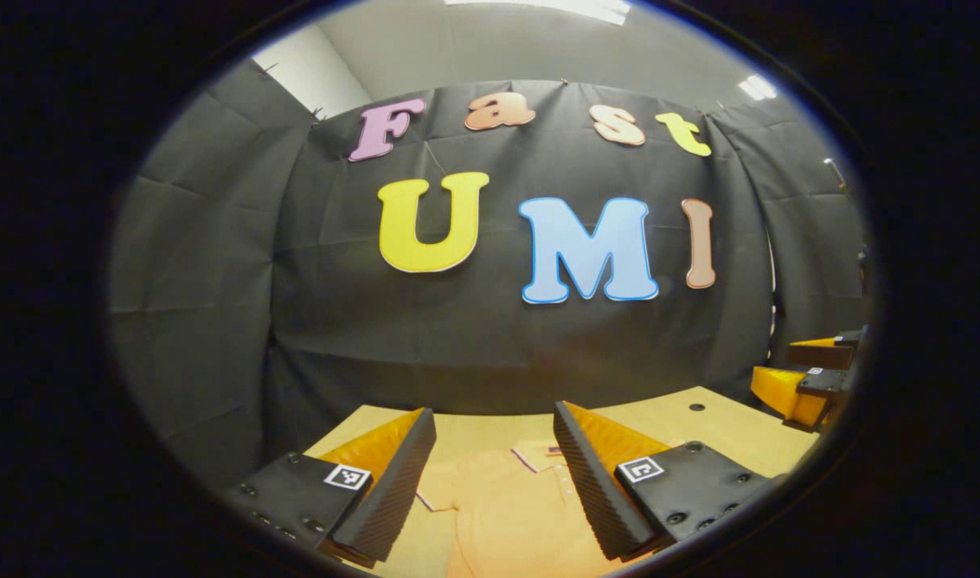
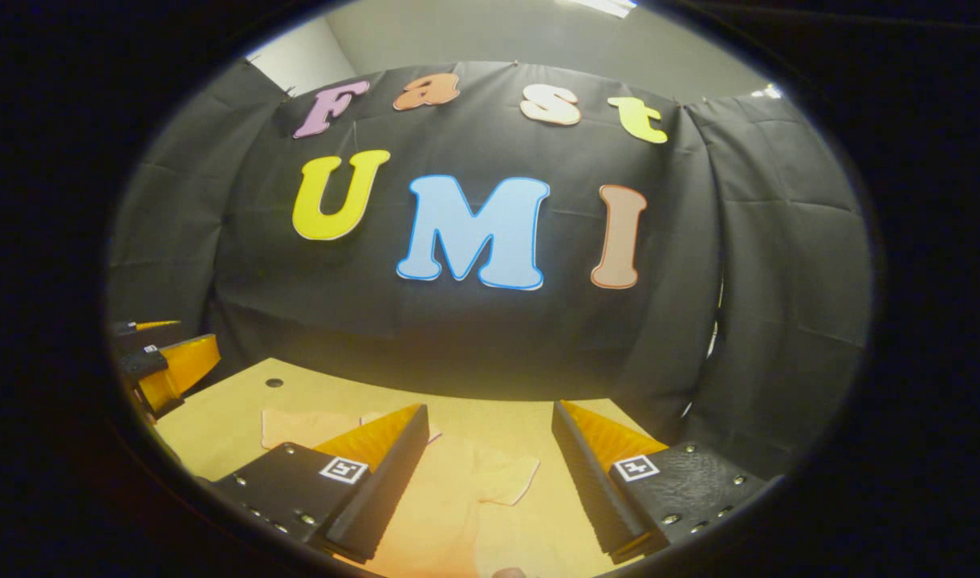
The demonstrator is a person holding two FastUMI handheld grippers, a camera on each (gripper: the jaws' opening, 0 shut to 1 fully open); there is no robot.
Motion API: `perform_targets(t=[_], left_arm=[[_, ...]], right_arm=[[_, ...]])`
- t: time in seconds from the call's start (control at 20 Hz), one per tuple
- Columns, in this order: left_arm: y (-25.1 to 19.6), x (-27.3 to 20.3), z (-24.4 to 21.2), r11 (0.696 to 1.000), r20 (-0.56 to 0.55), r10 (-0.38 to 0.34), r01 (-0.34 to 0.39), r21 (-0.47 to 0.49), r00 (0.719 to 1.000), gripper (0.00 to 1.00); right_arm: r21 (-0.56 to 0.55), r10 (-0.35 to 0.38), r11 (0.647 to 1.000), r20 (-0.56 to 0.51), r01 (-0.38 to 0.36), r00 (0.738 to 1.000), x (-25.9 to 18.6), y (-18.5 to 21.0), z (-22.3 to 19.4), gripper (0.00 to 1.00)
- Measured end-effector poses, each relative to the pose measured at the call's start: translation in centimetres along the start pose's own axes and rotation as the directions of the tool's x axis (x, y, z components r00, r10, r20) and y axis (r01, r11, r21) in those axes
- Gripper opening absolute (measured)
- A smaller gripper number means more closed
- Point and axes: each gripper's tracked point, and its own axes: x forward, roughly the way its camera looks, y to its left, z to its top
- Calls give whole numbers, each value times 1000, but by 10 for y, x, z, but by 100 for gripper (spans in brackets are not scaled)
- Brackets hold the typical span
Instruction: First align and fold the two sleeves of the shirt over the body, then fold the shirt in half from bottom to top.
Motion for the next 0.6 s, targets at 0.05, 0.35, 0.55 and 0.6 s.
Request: perform_targets(t=[0.05,0.35,0.55,0.6], left_arm=[[2,1,-2,1000,-2,1,-1,-1,1000,100],[7,8,-14,1000,-22,20,-21,-13,1000,100],[13,7,-24,999,-43,43,-44,-14,998,100],[12,7,-25,999,-45,46,-47,-12,998,100]], right_arm=[[1,1,1000,-4,-1,1000,2,0,-2,96],[-14,2,1000,-44,-3,999,23,-1,-15,96],[-22,-24,999,-68,23,997,47,-9,-29,96],[-24,-25,999,-80,23,997,54,-11,-34,96]])
